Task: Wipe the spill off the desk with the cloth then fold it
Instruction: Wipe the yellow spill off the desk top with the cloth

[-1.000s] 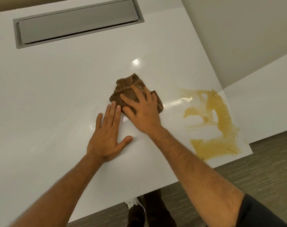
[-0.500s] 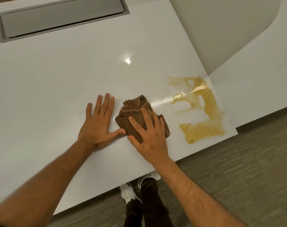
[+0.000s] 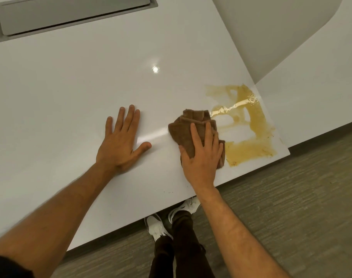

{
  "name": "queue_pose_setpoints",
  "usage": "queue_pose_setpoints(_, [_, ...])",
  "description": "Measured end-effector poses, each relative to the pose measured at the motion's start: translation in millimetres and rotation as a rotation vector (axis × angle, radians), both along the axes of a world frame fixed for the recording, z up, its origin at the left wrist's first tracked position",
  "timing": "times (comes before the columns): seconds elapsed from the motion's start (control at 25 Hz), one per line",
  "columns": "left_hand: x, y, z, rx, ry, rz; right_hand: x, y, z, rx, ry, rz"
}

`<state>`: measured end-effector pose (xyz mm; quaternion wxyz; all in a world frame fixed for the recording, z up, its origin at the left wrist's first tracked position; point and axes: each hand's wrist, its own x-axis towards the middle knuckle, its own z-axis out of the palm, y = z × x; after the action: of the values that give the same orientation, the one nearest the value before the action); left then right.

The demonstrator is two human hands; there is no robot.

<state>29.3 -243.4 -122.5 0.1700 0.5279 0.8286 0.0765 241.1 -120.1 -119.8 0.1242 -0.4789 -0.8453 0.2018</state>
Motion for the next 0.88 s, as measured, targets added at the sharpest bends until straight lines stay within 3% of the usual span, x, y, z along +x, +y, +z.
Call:
queue_pose_setpoints(0.12, [-2,-2,-3,0.043,-0.039,0.01,-8,14,-1,-0.057,0.053,0.069])
queue_pose_setpoints(0.32, [-3,-3,-4,0.077,-0.092,0.023,20,-38,1,-0.026,0.087,0.484])
queue_pose_setpoints(0.4, [-5,-4,-4,0.07,-0.08,0.016,36,-51,5,-0.094,0.144,0.554])
queue_pose_setpoints(0.6, [-1,-2,-2,-0.009,-0.002,-0.006,56,-31,48,-0.639,0.573,0.098])
queue_pose_setpoints(0.8, [9,10,8,-0.035,-0.037,0.022,79,-6,84,-0.625,0.771,-0.241])
queue_pose_setpoints(0.88, [18,30,13,0.008,-0.025,-0.063,88,5,90,-0.573,0.806,-0.313])
